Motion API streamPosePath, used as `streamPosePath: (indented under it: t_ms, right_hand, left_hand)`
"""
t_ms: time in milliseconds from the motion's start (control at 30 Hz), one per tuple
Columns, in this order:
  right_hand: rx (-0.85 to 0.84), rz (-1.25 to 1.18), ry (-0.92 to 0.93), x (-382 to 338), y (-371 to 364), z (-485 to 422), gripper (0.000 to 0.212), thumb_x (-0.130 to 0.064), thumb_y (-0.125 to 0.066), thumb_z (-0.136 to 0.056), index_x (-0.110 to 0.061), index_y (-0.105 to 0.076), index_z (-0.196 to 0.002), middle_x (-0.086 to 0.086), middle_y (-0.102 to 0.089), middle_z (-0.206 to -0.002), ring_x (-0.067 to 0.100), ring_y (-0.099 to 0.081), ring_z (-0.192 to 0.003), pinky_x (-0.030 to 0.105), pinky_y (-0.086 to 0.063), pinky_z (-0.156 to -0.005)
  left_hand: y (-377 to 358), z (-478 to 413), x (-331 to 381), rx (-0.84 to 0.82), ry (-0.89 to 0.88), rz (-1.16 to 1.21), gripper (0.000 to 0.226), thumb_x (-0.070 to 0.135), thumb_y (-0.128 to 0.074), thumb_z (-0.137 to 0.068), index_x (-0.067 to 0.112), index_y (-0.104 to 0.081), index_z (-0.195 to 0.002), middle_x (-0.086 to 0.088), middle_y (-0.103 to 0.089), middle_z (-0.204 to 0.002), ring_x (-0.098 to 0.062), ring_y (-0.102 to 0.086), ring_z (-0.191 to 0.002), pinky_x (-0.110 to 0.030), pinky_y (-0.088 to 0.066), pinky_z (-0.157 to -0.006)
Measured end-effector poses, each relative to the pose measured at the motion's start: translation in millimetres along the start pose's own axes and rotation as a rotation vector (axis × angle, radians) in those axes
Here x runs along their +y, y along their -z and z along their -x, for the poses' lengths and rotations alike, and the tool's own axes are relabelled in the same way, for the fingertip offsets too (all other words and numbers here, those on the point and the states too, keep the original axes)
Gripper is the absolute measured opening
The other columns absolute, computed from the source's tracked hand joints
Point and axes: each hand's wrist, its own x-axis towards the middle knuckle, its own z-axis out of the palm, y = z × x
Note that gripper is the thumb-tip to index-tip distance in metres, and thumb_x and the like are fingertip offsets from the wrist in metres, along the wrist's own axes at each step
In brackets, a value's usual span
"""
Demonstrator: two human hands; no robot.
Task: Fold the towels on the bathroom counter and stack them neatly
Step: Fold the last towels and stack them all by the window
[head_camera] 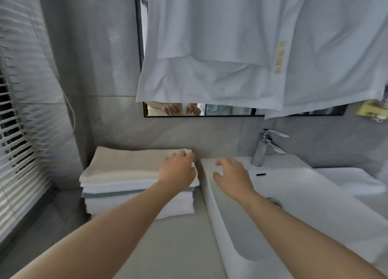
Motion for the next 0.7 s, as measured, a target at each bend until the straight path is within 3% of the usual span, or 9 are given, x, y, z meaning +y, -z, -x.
streamPosePath:
  t_ms: [700]
  right_hand:
    - [0.029,0.081,-0.391,312.5,176.8,213.3,0.029,-0.025,-0.048,-0.093,-0.018,-0.051,-0.121,0.001,-0.051,-0.125,0.022,-0.047,-0.113,0.03,-0.04,-0.086]
  left_hand:
    - [-79.6,72.7,406.1,-0.171,-0.386,0.131,0.034,0.025,-0.04,-0.095,0.021,-0.045,-0.129,-0.002,-0.051,-0.127,-0.023,-0.049,-0.113,-0.031,-0.038,-0.085]
